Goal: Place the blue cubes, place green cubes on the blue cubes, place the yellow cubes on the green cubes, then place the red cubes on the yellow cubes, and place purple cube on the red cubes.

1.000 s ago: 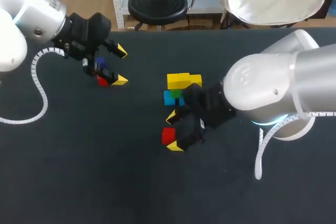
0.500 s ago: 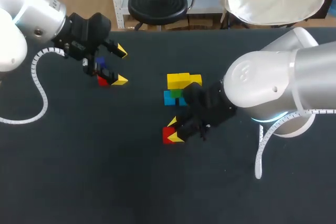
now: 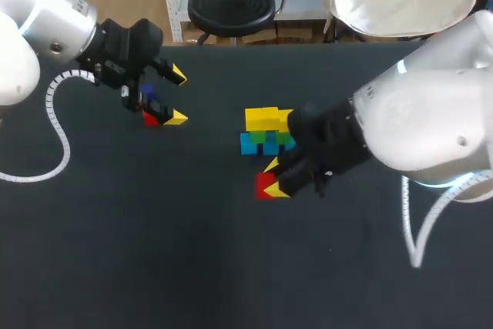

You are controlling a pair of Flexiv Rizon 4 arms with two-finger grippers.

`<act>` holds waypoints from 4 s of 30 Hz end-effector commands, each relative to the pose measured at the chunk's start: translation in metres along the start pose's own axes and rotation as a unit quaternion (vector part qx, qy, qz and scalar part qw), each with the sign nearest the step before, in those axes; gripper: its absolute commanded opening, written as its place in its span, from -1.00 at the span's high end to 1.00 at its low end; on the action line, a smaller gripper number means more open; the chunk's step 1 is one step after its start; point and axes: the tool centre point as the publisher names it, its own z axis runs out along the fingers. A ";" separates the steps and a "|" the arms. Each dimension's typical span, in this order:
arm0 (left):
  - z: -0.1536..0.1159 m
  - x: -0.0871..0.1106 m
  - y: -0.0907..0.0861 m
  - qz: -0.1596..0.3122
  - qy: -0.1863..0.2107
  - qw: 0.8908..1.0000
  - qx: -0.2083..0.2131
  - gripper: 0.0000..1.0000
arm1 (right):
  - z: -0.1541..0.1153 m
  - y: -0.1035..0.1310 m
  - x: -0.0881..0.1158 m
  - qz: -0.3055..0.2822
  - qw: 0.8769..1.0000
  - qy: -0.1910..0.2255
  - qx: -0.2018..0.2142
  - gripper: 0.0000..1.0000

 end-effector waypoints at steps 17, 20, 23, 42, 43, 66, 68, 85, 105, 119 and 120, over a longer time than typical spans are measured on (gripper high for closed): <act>0.000 0.000 0.000 0.000 0.000 1.000 0.000 -1.00 | -0.075 -0.023 -0.048 0.011 0.996 0.073 0.045 1.00; 0.000 0.000 0.000 0.000 0.000 1.000 0.000 -1.00 | -0.075 -0.023 -0.048 0.011 0.996 0.073 0.045 1.00; 0.000 0.000 0.000 0.000 0.000 1.000 0.000 -1.00 | -0.075 -0.023 -0.048 0.011 0.996 0.073 0.045 1.00; 0.000 0.000 0.000 0.000 0.000 1.000 0.000 -1.00 | -0.106 -0.043 -0.046 0.014 0.999 0.012 0.043 1.00; 0.000 0.000 0.000 0.000 0.000 1.000 0.000 -1.00 | -0.106 -0.043 -0.046 0.021 0.999 0.014 0.037 1.00; 0.000 0.000 0.000 0.000 0.000 1.000 0.000 -1.00 | -0.083 -0.057 -0.031 -0.011 1.000 0.002 0.019 1.00; 0.000 0.000 0.000 0.000 0.000 1.000 0.000 -1.00 | -0.084 -0.057 -0.034 -0.016 1.000 0.010 0.025 1.00; 0.000 0.000 0.000 0.000 0.000 1.000 0.000 -1.00 | -0.080 -0.066 -0.023 0.002 0.998 -0.057 0.007 1.00; 0.000 0.000 0.000 0.000 0.000 1.000 0.000 -1.00 | -0.065 -0.088 -0.021 0.028 0.999 0.024 -0.020 1.00; 0.000 0.000 0.000 0.000 0.000 1.000 0.000 -1.00 | -0.059 -0.102 -0.015 0.019 1.000 0.010 -0.019 1.00; 0.000 0.000 0.000 0.000 0.000 1.000 0.000 -1.00 | -0.058 -0.103 -0.015 0.021 1.000 0.007 -0.020 1.00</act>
